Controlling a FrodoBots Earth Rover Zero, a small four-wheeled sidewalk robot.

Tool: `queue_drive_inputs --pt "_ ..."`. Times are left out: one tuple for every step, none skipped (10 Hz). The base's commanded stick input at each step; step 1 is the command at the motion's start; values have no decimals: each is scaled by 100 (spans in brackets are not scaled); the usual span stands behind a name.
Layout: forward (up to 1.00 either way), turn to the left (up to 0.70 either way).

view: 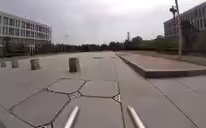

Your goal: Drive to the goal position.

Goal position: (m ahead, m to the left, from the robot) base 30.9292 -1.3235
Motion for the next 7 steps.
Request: queue_drive_inputs --pt "70 0" --pt "70 0" --pt "70 0" --pt "70 0" --pt "70 0" --pt "70 -9" --pt "70 -27"
